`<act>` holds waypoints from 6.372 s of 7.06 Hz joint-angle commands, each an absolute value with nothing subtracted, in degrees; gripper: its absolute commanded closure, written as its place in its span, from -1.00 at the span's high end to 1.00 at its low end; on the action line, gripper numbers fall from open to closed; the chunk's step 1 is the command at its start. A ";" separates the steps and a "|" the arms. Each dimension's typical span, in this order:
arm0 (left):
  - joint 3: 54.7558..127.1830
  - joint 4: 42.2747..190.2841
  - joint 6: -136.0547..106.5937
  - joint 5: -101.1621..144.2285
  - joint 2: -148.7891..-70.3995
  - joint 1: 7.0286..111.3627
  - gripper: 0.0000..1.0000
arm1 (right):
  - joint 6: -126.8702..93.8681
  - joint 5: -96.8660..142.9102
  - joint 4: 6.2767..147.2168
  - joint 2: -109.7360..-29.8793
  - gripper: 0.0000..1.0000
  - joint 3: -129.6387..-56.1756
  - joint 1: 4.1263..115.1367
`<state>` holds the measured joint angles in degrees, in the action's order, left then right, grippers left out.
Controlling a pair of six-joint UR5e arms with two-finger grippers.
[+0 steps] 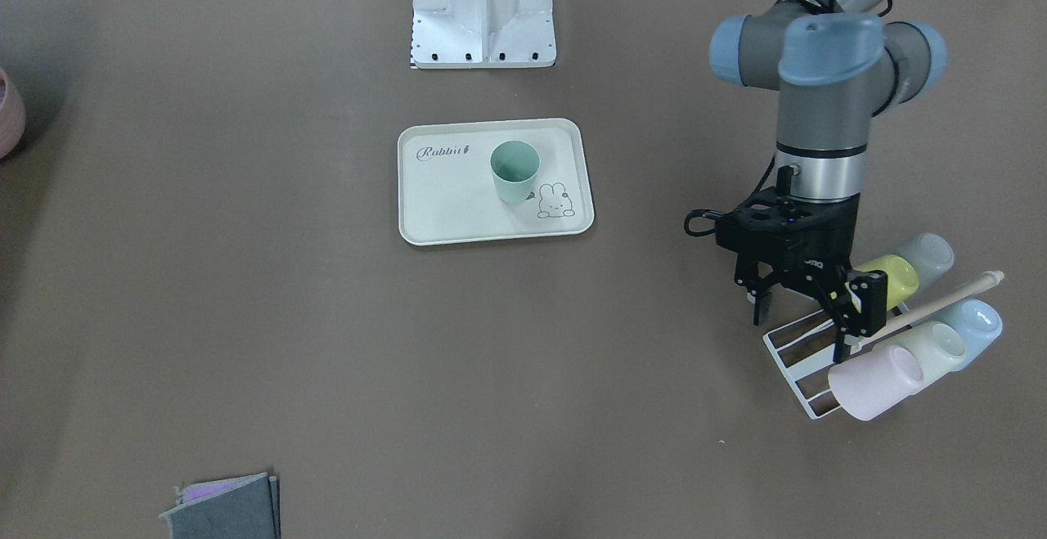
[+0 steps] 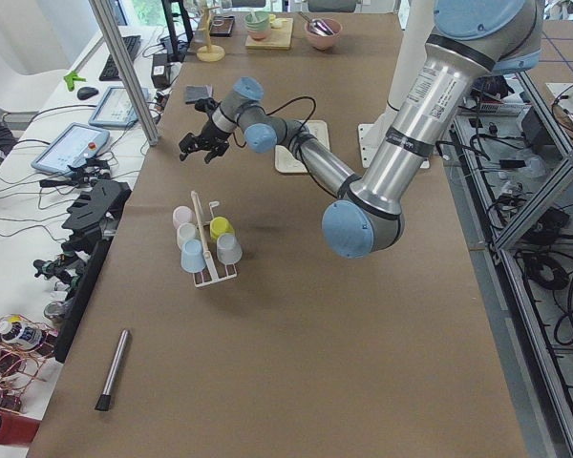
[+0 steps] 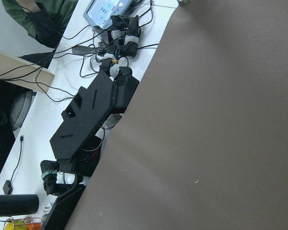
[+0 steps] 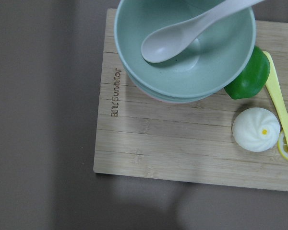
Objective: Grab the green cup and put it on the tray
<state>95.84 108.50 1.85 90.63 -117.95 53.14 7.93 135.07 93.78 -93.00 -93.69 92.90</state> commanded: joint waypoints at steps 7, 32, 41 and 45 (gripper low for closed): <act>95.45 108.63 2.11 142.35 -87.93 87.69 0.97 | 8.09 135.09 93.87 -93.43 1.00 -94.57 92.90; 96.68 88.51 12.57 132.54 -83.32 94.48 0.97 | 7.73 134.12 93.87 -93.51 1.00 -95.54 92.37; 97.82 88.42 12.57 132.63 -83.23 94.39 0.97 | 7.56 134.91 93.78 -93.52 1.00 -95.71 92.29; 97.91 88.42 12.66 132.63 -83.23 94.39 0.97 | 7.82 134.56 93.69 -93.52 1.00 -95.71 92.20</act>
